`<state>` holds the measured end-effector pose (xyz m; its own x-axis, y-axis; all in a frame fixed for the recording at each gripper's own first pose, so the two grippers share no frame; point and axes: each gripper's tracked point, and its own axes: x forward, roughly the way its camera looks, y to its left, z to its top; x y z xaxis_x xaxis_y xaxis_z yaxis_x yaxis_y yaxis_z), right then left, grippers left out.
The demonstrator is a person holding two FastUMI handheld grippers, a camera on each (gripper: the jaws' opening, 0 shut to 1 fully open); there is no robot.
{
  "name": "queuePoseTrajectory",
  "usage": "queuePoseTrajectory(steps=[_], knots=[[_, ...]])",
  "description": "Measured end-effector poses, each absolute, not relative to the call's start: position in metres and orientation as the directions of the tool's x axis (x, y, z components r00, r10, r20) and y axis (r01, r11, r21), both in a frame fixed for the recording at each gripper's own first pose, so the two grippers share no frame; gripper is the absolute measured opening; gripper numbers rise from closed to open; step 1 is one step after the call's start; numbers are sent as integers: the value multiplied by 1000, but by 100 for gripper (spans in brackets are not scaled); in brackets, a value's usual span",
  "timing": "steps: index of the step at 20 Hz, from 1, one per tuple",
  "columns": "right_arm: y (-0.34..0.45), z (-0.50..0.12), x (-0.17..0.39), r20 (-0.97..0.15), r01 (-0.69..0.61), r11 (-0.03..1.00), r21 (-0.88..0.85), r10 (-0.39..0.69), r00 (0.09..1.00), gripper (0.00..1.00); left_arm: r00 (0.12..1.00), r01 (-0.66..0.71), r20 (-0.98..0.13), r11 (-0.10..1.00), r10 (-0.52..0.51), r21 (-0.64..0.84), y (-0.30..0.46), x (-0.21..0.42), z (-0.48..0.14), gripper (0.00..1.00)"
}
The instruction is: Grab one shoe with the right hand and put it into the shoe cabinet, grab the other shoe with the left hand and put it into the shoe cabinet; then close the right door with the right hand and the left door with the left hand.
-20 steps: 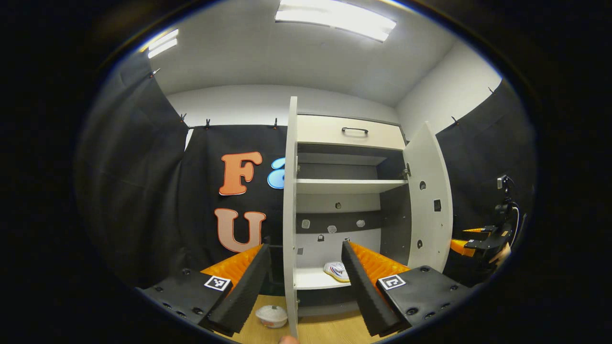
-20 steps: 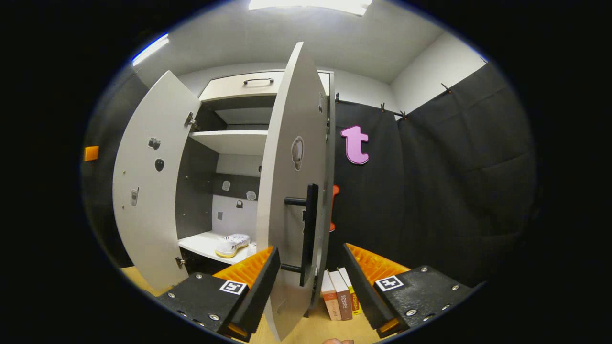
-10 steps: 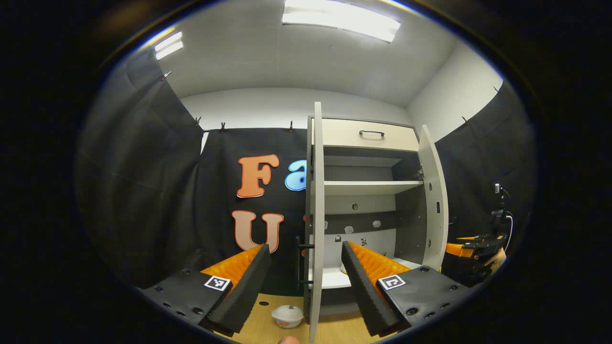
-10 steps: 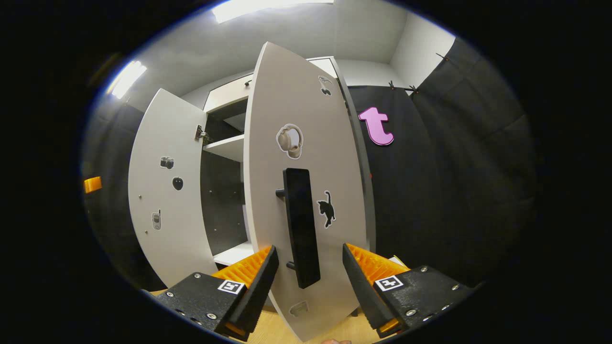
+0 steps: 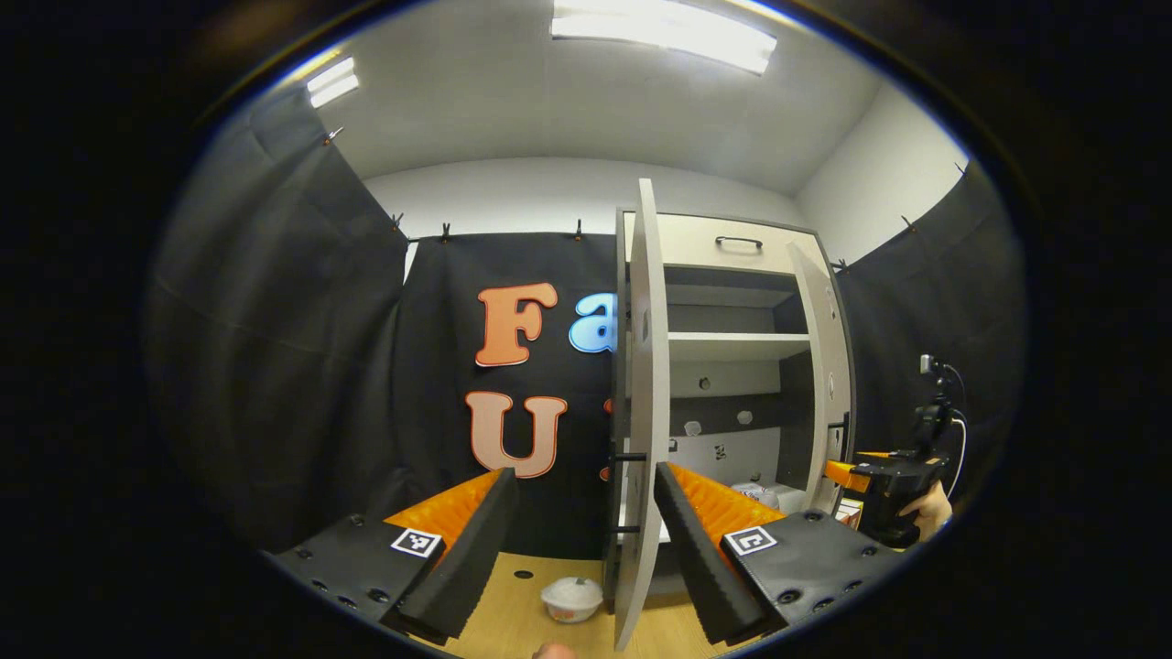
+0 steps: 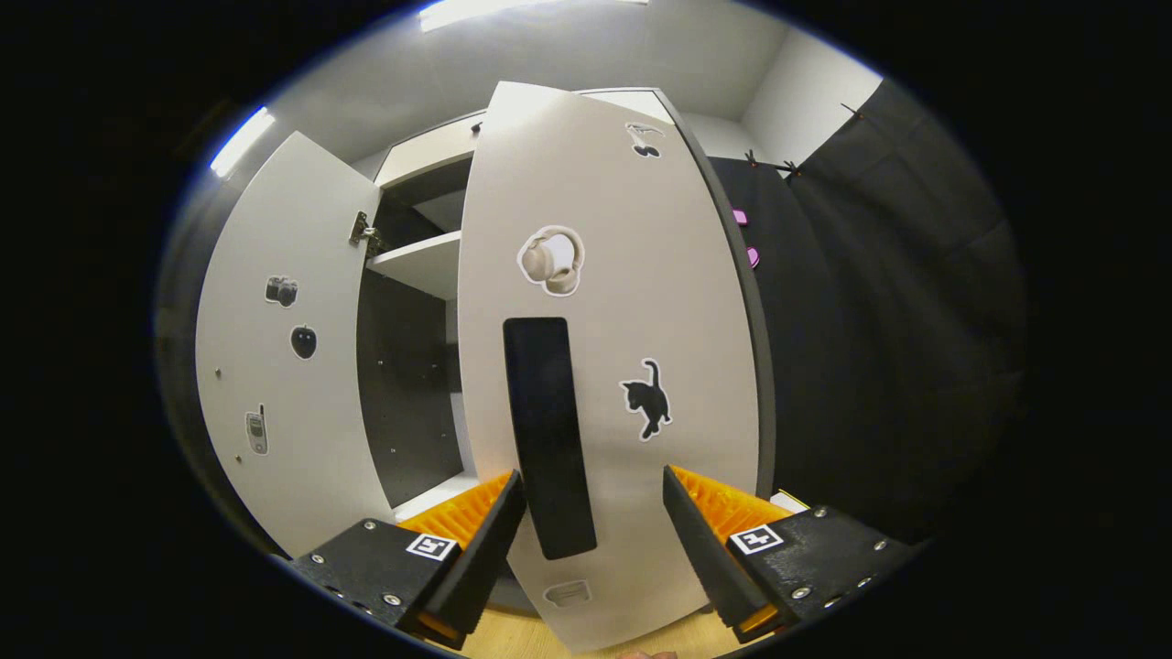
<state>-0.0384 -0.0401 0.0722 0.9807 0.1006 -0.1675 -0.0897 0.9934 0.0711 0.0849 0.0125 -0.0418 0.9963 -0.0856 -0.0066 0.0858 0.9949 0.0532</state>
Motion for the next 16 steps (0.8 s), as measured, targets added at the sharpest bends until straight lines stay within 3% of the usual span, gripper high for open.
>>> queuePoseTrajectory(steps=[16], knots=[[-21, 54, 10, -215, -20, 1000, 22, 24, 976, 92, 988, 125, -90, 992, -125, -8, 41, 141, -90, 96]])
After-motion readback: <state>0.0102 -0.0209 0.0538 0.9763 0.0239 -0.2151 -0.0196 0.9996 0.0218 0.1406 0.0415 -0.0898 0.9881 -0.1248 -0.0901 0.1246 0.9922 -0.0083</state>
